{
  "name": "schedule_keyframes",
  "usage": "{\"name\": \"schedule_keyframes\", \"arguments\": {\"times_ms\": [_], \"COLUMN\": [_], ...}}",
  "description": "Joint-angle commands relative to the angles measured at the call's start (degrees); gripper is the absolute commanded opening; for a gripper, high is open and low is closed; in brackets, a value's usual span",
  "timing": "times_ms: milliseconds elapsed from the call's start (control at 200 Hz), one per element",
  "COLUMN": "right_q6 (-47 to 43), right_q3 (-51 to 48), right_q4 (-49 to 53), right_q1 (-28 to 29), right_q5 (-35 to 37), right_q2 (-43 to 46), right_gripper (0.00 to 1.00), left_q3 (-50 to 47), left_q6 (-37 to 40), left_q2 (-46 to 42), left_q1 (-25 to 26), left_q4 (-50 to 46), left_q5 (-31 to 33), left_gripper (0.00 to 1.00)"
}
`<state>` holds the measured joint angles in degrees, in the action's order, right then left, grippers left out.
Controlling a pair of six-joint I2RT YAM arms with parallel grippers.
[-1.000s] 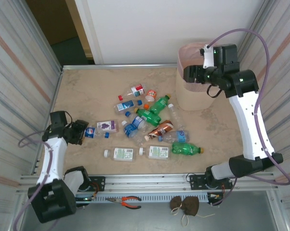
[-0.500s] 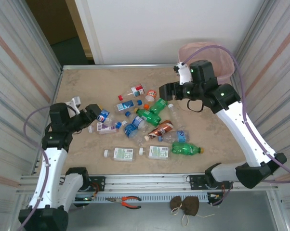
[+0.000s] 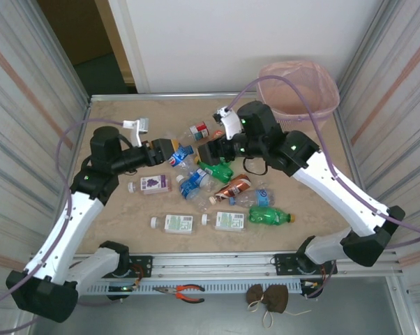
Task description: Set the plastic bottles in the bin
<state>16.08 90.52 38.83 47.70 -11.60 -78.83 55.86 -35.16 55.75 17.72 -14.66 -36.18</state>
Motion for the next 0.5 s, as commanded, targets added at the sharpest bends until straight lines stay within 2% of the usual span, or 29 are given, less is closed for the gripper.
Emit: {"name": "schedule_keyframes", "arguments": {"times_ms": [0, 496], "right_q6": [-1.0, -0.8], "right_q3": [1.2, -2.4], "right_q4": [-2.4, -7.0], "right_q1": [2.7, 7.1], "right_q5": [2.6, 4.8], "right_q2": [-1.8, -5.0], "right_gripper": [0.78, 0.79], "left_q3": [2.9, 3.0], "left_q6": [2.3, 0.6], "left_q2": [1.4, 3.6], "left_q1": [1.9, 4.5], "left_q4": [1.4, 4.6], "left_q5": [-0.1, -1.1], "left_gripper": [0.53, 0.52]}}
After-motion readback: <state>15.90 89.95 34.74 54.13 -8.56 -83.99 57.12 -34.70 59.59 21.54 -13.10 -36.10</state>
